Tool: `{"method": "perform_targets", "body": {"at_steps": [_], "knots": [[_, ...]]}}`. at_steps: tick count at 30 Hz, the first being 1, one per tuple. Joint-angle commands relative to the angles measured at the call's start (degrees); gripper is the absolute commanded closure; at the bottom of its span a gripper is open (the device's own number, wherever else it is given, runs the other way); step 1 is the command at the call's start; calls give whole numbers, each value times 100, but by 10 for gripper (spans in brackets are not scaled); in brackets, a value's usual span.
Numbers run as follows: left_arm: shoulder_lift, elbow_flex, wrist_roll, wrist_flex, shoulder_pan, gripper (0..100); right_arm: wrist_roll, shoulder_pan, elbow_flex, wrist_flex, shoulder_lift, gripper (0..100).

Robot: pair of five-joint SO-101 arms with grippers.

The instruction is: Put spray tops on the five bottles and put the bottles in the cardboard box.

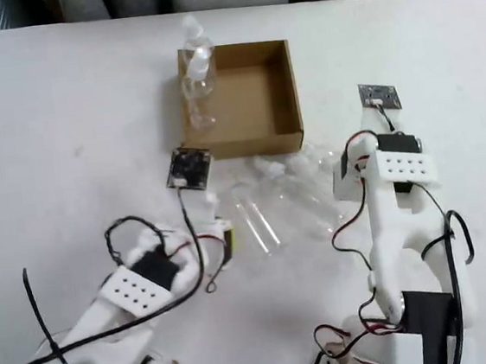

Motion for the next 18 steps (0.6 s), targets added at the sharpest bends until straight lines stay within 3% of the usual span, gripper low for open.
{"method": "perform_targets", "body": {"at_steps": [1, 5, 11, 18], "knots": [[-224, -651, 501, -26, 426, 972, 114, 40, -35, -66, -259, 929], [-215, -888, 932, -26, 488, 964, 123, 40, -35, -75, -259, 929], [-207, -958, 1618, -26, 488, 797, 123, 40, -35, -75, -259, 929], [312, -1284, 1890, -18, 435, 819, 132, 40, -35, -75, -251, 929]]}}
